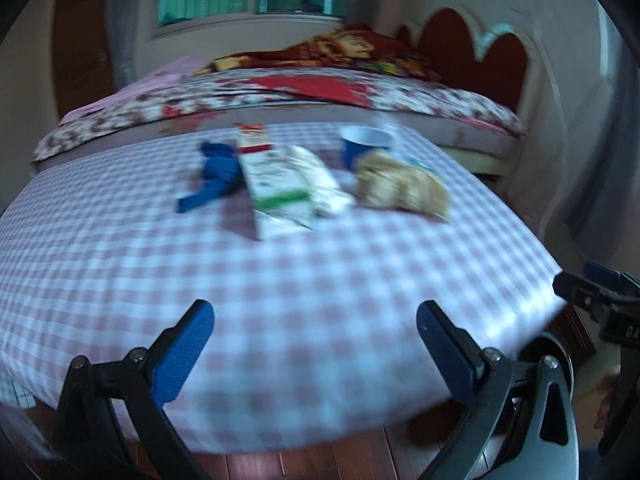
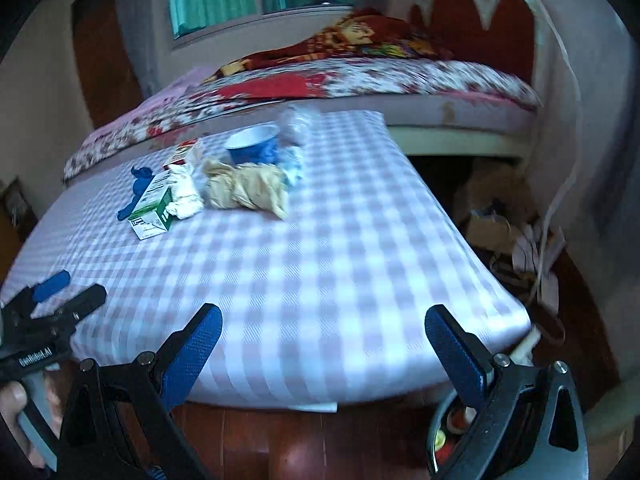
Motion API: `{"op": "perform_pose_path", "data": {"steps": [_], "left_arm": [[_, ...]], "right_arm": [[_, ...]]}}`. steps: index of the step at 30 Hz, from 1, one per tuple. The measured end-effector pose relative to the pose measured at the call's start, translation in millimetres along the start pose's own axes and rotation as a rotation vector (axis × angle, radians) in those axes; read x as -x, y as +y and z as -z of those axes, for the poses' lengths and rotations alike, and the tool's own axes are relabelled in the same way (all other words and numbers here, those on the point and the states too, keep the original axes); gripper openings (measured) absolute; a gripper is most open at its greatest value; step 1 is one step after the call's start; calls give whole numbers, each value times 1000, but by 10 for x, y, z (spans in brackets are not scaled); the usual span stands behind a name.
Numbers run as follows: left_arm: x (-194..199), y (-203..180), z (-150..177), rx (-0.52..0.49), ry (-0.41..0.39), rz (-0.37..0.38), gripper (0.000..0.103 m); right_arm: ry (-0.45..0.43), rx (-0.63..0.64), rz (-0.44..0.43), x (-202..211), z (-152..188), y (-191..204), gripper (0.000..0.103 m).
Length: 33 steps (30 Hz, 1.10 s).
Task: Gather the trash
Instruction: 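Move both tools back over the table, then grasp the milk carton with the left gripper while the right gripper grasps the crumpled tan paper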
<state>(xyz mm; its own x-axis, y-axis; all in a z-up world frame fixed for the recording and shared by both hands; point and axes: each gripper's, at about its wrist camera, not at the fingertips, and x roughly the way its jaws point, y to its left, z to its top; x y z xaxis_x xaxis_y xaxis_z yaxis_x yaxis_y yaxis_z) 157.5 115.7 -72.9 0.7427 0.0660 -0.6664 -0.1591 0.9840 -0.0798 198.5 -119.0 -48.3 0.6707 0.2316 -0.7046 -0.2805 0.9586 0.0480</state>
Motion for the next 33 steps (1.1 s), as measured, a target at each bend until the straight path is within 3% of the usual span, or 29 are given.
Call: {"op": "perform_pose_path", "data": {"steps": [3, 11, 17, 23, 26, 28, 29, 33], "left_arm": [[-164, 137, -156, 51, 12, 5, 97], [-632, 91, -431, 44, 36, -24, 88], [-1016, 77, -599, 62, 94, -32, 84], [-1161, 358, -582, 90, 144, -42, 71], [-1111, 519, -534, 101, 149, -35, 63], [-1060, 562, -523, 98, 142, -34, 60], [-1025, 571, -516, 94, 134, -34, 60], [-986, 538, -548, 78, 119, -17, 64]], "right_arm": [[30, 43, -47, -238, -201, 159, 102], [74, 56, -48, -872, -609, 318, 102], [132, 59, -88, -1249, -749, 370, 102], [143, 84, -125, -1436, -809, 460, 101], [133, 84, -155, -1468, -841, 483, 94], [142, 76, -212, -1478, -839, 491, 74], [151, 74, -245, -1465, -825, 509, 70], [127, 124, -237, -1379, -805, 591, 69]]}}
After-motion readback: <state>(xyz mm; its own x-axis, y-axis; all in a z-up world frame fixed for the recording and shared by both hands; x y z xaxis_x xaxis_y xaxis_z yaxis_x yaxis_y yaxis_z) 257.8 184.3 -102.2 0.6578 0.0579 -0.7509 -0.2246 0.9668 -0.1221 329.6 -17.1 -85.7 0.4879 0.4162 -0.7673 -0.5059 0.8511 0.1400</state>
